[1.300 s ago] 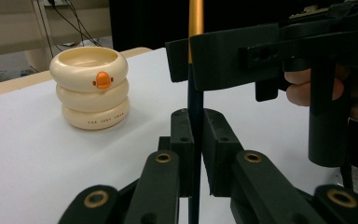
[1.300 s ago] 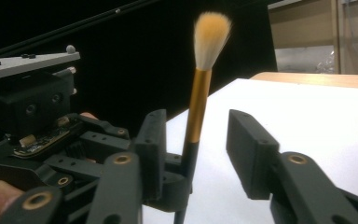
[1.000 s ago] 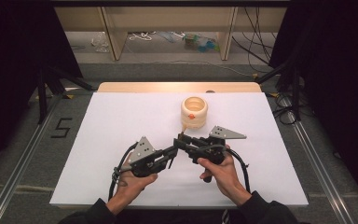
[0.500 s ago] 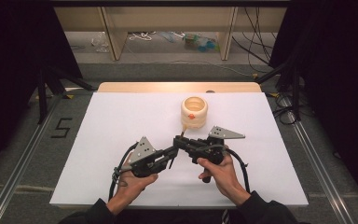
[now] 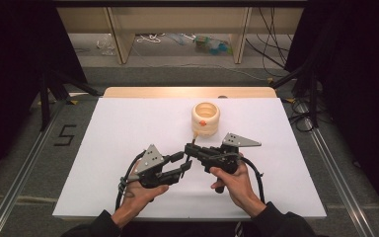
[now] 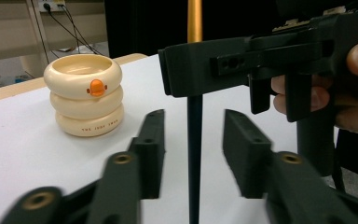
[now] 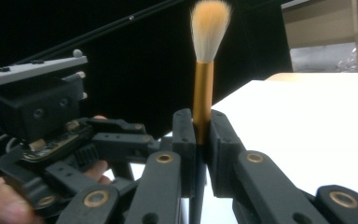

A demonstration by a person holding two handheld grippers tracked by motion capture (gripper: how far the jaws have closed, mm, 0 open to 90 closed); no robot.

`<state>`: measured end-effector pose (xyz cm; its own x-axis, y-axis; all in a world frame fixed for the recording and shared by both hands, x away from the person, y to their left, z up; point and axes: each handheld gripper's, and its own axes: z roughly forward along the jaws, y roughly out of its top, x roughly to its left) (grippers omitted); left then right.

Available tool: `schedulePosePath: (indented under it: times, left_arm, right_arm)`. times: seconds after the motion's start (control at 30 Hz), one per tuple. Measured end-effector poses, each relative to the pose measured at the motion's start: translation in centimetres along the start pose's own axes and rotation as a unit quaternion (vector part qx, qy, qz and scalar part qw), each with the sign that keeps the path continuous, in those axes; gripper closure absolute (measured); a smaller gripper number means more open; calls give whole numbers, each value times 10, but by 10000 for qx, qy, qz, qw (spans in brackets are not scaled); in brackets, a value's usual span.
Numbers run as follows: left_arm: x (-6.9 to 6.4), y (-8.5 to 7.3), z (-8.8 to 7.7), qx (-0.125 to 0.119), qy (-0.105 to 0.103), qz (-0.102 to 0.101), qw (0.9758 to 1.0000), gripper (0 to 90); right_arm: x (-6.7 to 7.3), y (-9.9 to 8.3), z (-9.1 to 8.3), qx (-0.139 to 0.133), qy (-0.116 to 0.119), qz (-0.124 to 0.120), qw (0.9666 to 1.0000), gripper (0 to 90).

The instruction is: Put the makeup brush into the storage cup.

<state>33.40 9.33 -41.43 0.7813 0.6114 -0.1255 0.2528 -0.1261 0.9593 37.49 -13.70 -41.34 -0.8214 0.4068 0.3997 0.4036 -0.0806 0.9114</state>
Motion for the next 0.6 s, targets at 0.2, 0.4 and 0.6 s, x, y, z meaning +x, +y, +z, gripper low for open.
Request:
schedulePosePath:
  times: [0.2,0.4,0.6]
  left_arm:
    - [1,-2,-4,81,109,-107,9999,426]
    - [5,-7,-13,172,224,-100,9996,358]
    - [11,-12,-22,255,417,-11,9988,328]
  right_arm:
    - [-3,2,-3,-10,-109,-157,9998,835]
    - [-5,5,-7,87,-265,-314,9991,836]
    - [-8,7,-8,56,-301,-402,9987,836]
